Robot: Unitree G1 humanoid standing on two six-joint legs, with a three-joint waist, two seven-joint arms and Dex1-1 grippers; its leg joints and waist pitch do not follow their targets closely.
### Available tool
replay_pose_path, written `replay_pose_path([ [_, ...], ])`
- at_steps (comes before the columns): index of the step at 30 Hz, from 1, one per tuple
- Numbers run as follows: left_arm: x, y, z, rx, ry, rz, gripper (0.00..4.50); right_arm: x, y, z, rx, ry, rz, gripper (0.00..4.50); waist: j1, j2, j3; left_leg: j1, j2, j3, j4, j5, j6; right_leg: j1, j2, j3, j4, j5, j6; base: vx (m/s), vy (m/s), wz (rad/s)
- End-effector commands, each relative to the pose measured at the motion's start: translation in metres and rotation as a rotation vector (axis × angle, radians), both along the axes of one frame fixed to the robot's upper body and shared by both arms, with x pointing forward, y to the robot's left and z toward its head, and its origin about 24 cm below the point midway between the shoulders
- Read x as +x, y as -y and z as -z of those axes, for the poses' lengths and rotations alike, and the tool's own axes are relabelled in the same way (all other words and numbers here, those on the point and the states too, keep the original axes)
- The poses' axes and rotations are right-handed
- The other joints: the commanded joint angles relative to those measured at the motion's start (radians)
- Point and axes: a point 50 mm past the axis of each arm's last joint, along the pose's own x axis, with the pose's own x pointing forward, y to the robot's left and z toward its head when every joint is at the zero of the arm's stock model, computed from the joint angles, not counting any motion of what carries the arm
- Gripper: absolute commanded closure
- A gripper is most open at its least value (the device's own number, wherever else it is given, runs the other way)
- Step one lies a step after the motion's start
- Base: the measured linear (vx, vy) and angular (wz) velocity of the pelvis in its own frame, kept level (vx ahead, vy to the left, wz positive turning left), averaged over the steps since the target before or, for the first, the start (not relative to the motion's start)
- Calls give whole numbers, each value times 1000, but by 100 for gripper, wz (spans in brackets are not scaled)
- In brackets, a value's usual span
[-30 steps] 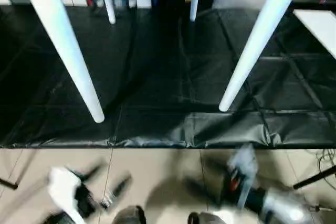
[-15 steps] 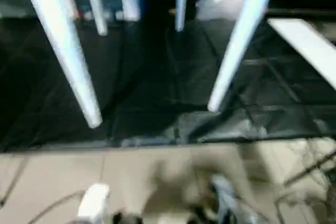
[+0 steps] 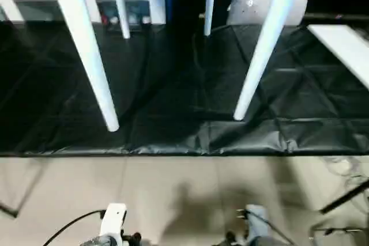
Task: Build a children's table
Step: Flip table
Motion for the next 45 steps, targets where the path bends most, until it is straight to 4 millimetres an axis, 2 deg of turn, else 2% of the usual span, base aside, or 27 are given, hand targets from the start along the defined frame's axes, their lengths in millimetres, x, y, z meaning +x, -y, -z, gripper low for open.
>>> replay_pose_path([
  [1, -5, 6, 3, -15, -27, -14, 5, -19, 0, 7, -10, -81, -10, 0, -13, 7, -17, -9, 78, -44, -119, -495, -9, 11, -95, 43, -116, -563, -103, 0, 0, 0],
  [2, -4, 7, 3, -17, -26, -13, 5, -18, -1, 7, -8, -79, -11, 0, -17, 0, -22, -21, 81, -44, -123, -444, 1, 18, -96, 46, -113, -512, -109, 0, 0, 0],
  [3, -3, 9, 2, -19, -22, -20, 5, -18, -1, 7, -8, -74, -21, 0, -14, 2, -30, -22, 85, -34, -121, -352, 20, 18, -97, 51, -106, -386, -149, 0, 0, 0],
  [5, -1, 9, 2, -17, -24, -28, 5, -17, 0, 7, -8, -73, -25, 0, -12, 1, -29, -21, 86, -27, -119, -320, 29, 15, -96, 54, -102, -328, -176, 0, 0, 0],
  [6, 1, 10, 1, -15, -22, -26, 5, -18, -1, 7, -5, -79, -35, 0, -6, -2, -33, -17, 85, -18, -115, -292, 42, 14, -96, 55, -98, -296, -200, 0, 0, 0],
  [8, 1, 9, 1, -13, -23, -28, 5, -18, -1, 7, -6, -82, -49, 0, -4, -2, -36, -19, 85, -15, -114, -261, 49, 15, -95, 55, -94, -266, -212, 65, -11, 5],
  [10, 1, 9, 1, -13, -23, -28, 5, -18, -1, 7, -6, -82, -49, 0, -1, -4, -44, -23, 87, -9, -110, -176, 72, 20, -93, 54, -84, -163, -234, 72, -15, 4],
  [14, 1, 9, 1, -13, -23, -28, 5, -18, -1, 7, -6, -82, -49, 0, 0, -7, -61, -33, 82, -3, -91, 18, 147, 29, -91, 46, -55, 76, -281, 74, -27, 1],
  [16, 1, 9, 1, -13, -23, -28, 5, -18, -1, 7, -6, -82, -49, 0, -1, -7, -68, -35, 81, 1, -76, 127, 221, 24, -90, 39, -41, 201, -312, 32, -15, 0],
  [17, 1, 9, 1, -13, -23, -28, 5, -18, -1, 7, -6, -82, -49, 0, 0, -7, -67, -36, 81, 2, -74, 137, 234, 23, -91, 38, -41, 207, -317, 0, 0, 0],
  [18, 1, 9, 1, -13, -23, -28, 5, -18, -1, 7, -6, -82, -49, 0, 0, -7, -64, -38, 84, 2, -76, 118, 247, 22, -92, 36, -45, 170, -319, 0, 0, 0],
  [20, 1, 9, 1, -13, -23, -28, 5, -18, -1, 7, -6, -82, -49, 0, 0, -7, -58, -38, 89, 4, -82, 55, 233, 20, -93, 35, -56, 69, -311, 0, 0, 0],
  [22, 1, 9, 1, -13, -23, -28, 5, -18, -1, 7, -6, -82, -49, 0, 0, -4, -47, -32, 95, 7, -97, -78, 164, 15, -92, 38, -77, -106, -288, 0, 0, 0],
  [23, 1, 9, 1, -13, -23, -28, 5, -18, -1, 7, -6, -82, -49, 0, 0, -4, -44, -31, 97, 8, -100, -112, 142, 14, -91, 39, -81, -144, -281, 0, 0, 0],
  [24, 1, 9, 1, -13, -23, -28, 5, -18, -1, 7, -6, -82, -49, 0, -1, -3, -40, -29, 97, 9, -106, -171, 102, 12, -91, 41, -87, -208, -263, 0, 0, 0],
  [26, 1, 9, 1, -13, -23, -28, 5, -18, -1, 7, -6, -82, -49, 0, -1, -2, -35, -26, 98, 7, -113, -235, 51, 9, -91, 43, -96, -298, -224, 0, 0, 0],
  [28, 1, 9, 1, -13, -23, -28, 5, -18, -1, 7, -6, -82, -49, 0, -1, -2, -37, -27, 97, 7, -115, -234, 39, 9, -91, 45, -96, -294, -215, 0, 0, 0],
  [31, 1, 9, 1, -13, -23, -28, 5, -18, -1, 7, -6, -82, -49, 0, -1, -3, -39, -29, 97, 8, -114, -206, 43, 9, -89, 47, -92, -241, -222, 0, 0, 0],
  [33, 1, 9, 1, -13, -23, -28, 5, -18, -1, 7, -6, -82, -49, 0, -1, -3, -43, -33, 96, 11, -111, -156, 60, 13, -89, 46, -84, -165, -241, 0, 0, 0],
  [37, 1, 9, 1, -13, -23, -28, 5, -18, -1, 7, -6, -82, -49, 0, -1, -3, -46, -35, 96, 13, -108, -107, 84, 15, -89, 44, -77, -93, -262, 0, 0, 0],
  [41, 1, 9, 1, -13, -23, -28, 5, -18, -1, 7, -6, -82, -49, 0, -2, -3, -44, -35, 97, 15, -109, -116, 90, 15, -90, 43, -79, -102, -268, 0, 0, 0],
  [42, 1, 9, 1, -13, -23, -28, 5, -18, -1, 7, -6, -82, -49, 0, -1, -2, -41, -33, 98, 15, -111, -142, 82, 13, -91, 44, -85, -144, -261, 0, 0, 0],
  [45, 1, 9, 1, -13, -23, -28, 5, -18, -1, 7, -6, -82, -49, 0, -2, -2, -39, -32, 99, 14, -115, -172, 65, 10, -90, 46, -90, -191, -248, 0, 0, 0],
])
